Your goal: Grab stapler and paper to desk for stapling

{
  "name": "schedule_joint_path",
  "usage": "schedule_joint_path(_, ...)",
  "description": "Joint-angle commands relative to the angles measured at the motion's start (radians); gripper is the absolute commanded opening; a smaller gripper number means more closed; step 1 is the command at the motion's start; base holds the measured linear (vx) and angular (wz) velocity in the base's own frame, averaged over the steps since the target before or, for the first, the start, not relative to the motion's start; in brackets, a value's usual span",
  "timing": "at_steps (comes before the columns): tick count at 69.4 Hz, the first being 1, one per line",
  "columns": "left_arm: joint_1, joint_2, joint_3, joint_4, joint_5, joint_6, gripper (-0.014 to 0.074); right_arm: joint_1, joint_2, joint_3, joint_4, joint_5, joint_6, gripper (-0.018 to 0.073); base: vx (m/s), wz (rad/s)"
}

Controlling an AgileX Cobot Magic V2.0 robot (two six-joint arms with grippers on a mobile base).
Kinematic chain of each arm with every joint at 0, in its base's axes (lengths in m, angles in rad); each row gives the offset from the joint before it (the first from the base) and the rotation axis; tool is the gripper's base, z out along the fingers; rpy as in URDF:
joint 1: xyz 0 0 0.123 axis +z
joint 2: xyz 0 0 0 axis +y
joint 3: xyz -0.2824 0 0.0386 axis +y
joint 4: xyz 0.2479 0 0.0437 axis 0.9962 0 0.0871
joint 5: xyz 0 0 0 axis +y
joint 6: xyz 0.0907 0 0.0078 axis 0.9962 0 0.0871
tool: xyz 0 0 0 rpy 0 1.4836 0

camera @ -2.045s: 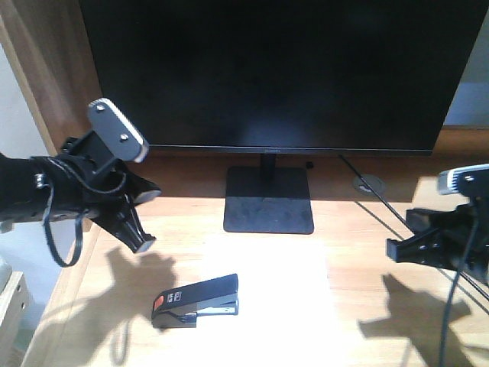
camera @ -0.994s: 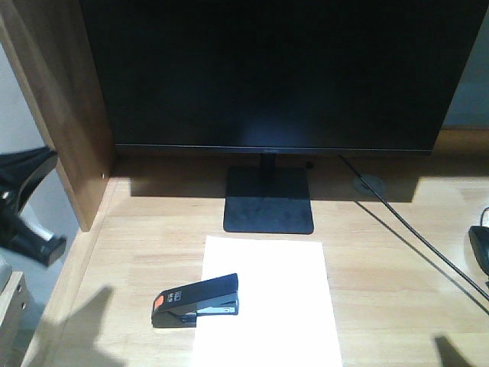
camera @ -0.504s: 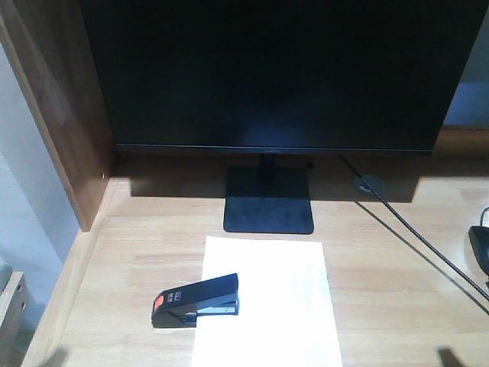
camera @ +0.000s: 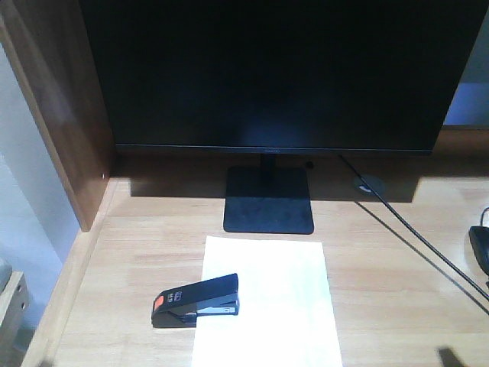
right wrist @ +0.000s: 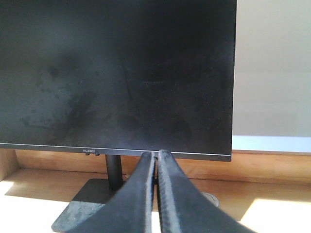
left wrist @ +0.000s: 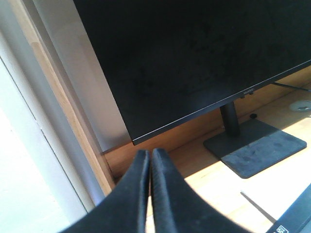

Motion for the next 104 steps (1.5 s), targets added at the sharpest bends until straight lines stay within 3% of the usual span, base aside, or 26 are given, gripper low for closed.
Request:
schedule_joint_path(1,-0.004,0.009,-0.026,-0.001,-0.063,-0.012,-0.0006,0.0,0.008,-0.029,-0.001,-0.02,-0.002,-0.0008,0.0,0.0)
schedule_joint_path(40,-0.004,0.009,-0.026,-0.009,-0.069,-0.012,-0.0006,0.0,0.008,-0.029,-0.001,-0.02,-0.002,-0.0008,0.0,0.0)
schedule_joint_path(48,-0.004,0.009,-0.026,-0.092,-0.109,0.009,-0.0006,0.0,0.008,-0.029,-0.001,-0.018,-0.002,-0.0008,0.0,0.0)
schedule_joint_path(60,-0.004,0.008,-0.026,-0.297,-0.106,0.173,-0.0006,0.0,0.008,-0.029,-0.001,-0.018,-0.002,-0.0008,0.0,0.0)
schedule_joint_path(69,0.002,0.008,-0.026,-0.335,-0.105,0.197,-0.0006,0.0,0.008,-0.029,-0.001,-0.018,-0.002,-0.0008,0.0,0.0)
schedule_joint_path(88,0.114,-0.015,-0.025,-0.368,-0.103,0.197,-0.0006,0.0,0.008,-0.029,-0.001,-0.018,-0.002,-0.0008,0.0,0.0)
schedule_joint_path(104,0.21,-0.135,-0.024,-0.389,0.062,0.197,-0.0006,0.0,0.008,-0.029,-0.001,-0.018,-0.002,-0.0008,0.0,0.0)
